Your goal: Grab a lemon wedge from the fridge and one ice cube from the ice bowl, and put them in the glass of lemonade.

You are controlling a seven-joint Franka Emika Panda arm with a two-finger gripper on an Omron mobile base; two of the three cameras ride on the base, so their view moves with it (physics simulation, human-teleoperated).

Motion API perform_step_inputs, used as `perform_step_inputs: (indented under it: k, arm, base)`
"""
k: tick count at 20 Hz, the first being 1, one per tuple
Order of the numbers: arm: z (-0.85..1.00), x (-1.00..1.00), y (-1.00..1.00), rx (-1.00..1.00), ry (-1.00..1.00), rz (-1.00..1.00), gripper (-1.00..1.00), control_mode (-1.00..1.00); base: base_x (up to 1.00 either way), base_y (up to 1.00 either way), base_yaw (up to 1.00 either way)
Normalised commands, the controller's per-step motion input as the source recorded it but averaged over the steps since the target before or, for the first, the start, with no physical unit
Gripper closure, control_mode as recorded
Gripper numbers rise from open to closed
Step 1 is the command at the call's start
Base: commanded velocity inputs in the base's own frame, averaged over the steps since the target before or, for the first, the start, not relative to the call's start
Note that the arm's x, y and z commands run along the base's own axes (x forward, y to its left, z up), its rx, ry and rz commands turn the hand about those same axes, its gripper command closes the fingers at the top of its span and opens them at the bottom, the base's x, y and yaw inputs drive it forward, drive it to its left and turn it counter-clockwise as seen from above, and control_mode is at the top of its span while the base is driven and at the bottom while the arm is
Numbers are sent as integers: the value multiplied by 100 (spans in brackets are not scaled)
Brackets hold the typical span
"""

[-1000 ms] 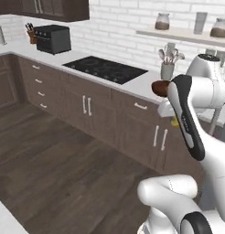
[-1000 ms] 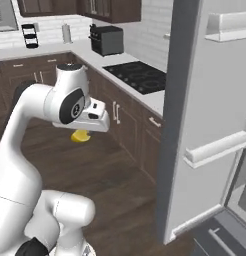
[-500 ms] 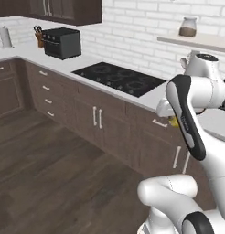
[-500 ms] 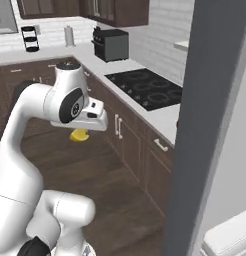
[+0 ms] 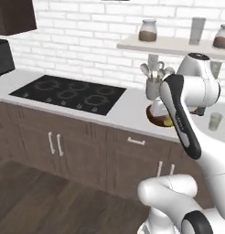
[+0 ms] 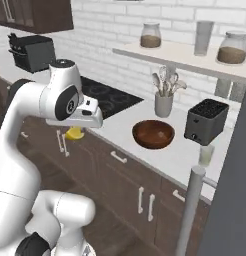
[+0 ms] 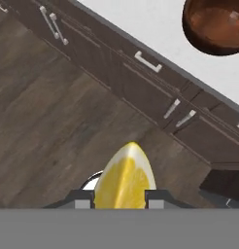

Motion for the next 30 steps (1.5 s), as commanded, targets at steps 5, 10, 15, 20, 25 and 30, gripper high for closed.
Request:
perform_step_inputs:
  k: [5,10,15,20,25,30]
  arm:
    - [0,0,0,0,0,0,100,100]
    - [0,0,0,0,0,0,100,100]
    - [0,0,0,0,0,0,100,100]
    - [0,0,0,0,0,0,100,100]
    - [0,0,0,0,0,0,100,100]
    - [0,0,0,0,0,0,100,100]
  base:
    - [55,0,-76]
    - [73,6,-70]
    - [91,16,-41]
    - [17,-6,-27]
    - [12,-8,-31]
    - [2,2,-35]
